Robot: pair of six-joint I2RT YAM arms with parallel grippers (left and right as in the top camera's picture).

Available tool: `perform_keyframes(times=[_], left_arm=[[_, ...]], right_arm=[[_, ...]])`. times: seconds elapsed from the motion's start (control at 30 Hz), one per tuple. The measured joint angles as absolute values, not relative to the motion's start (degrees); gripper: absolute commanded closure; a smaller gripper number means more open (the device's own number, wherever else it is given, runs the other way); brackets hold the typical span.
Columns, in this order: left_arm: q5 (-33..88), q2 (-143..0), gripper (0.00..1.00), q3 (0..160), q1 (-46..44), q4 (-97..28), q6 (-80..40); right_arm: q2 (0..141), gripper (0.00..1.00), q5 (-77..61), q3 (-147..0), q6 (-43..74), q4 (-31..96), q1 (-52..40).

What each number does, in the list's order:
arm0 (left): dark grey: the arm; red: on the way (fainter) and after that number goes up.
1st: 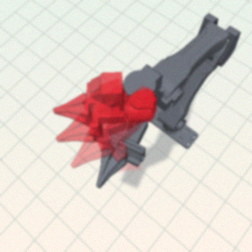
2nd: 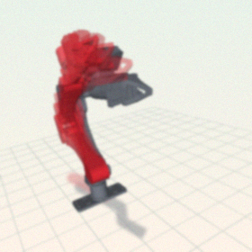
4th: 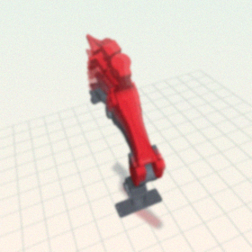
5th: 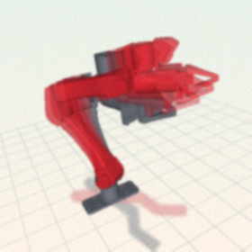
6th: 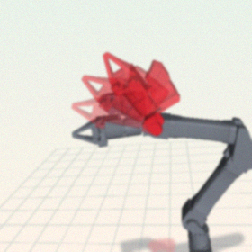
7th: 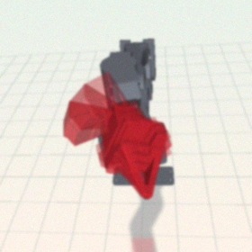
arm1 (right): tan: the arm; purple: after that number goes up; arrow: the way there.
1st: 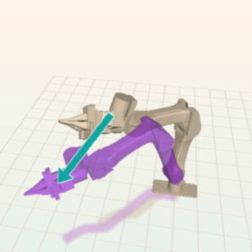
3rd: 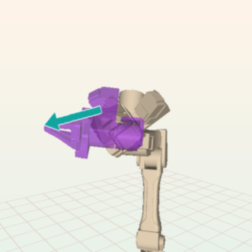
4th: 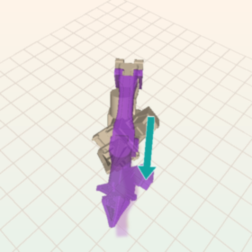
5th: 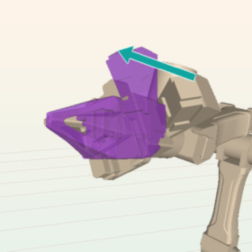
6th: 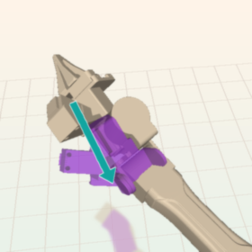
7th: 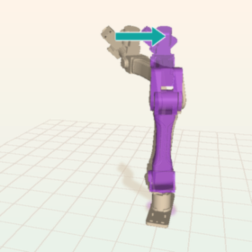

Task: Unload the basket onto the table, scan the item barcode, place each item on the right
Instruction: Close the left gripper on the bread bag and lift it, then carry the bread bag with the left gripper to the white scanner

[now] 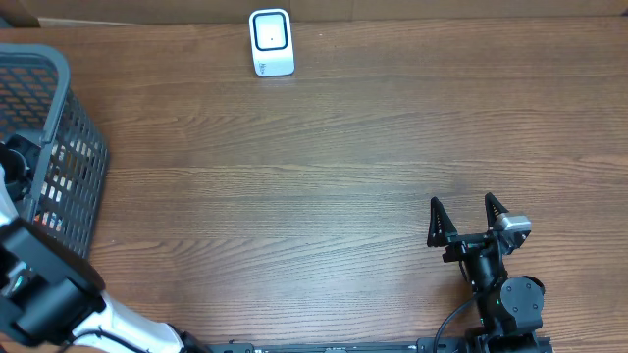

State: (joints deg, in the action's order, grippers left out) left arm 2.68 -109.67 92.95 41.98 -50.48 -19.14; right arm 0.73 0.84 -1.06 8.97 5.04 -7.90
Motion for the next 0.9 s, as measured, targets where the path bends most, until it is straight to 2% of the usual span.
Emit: perform_keyframes(times=[0.43, 0.77, 0.9], left_arm=[[2.2, -95.1, 0.96, 92.9, 42.0, -49.9, -19.1], [3.0, -76.9, 0.96, 92.9, 42.0, -46.8, -18.5], [7.5, -68.7, 0.96, 93.0, 41.6, -46.8, -17.1]], right_arm=[[0.7, 0.00, 0.8, -1.1, 9.0, 5.1, -7.9], [0.7, 0.00, 0.9, -1.1, 9.0, 5.1, -7.9], [0.7, 0.00, 0.8, -1.1, 9.0, 5.1, -7.9]])
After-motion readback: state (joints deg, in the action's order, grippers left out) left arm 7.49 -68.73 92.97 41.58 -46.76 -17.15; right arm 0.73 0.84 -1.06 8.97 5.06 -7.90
